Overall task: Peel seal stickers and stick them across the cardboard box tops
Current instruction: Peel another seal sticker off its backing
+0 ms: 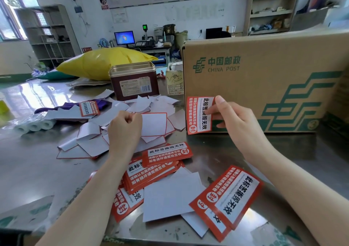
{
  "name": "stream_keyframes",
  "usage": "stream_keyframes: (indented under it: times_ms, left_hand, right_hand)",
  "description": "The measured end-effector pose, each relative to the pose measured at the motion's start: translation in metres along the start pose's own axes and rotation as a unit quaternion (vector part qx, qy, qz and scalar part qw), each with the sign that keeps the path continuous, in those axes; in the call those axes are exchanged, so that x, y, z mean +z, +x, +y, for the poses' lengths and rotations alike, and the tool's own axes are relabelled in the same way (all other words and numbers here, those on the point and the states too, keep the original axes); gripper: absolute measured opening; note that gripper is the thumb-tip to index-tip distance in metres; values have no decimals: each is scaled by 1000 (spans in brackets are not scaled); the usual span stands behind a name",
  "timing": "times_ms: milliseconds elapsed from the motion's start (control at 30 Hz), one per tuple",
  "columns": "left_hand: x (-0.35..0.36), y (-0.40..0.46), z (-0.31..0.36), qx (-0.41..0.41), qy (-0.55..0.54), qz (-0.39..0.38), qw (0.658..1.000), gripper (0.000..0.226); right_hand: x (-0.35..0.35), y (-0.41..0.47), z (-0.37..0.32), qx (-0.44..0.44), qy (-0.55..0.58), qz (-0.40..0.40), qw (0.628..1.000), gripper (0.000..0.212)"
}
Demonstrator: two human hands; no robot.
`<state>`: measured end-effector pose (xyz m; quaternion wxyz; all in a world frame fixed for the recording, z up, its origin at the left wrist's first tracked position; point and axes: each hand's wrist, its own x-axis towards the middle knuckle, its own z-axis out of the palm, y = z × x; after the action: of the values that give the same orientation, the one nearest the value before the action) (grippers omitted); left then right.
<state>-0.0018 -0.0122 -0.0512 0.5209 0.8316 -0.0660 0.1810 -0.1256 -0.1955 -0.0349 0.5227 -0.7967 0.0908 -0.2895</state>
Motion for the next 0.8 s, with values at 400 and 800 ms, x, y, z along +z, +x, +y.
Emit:
stream_keyframes:
  times_ms: [400, 800]
  left_hand:
    - [6, -19, 12, 281, 12, -9, 960, 10]
    - [12, -33, 22, 404, 99, -57, 908, 37]
  right_hand:
    - [1, 0, 5, -22, -108, -68, 992, 44]
    - [3, -6, -3, -89, -108, -100, 985, 35]
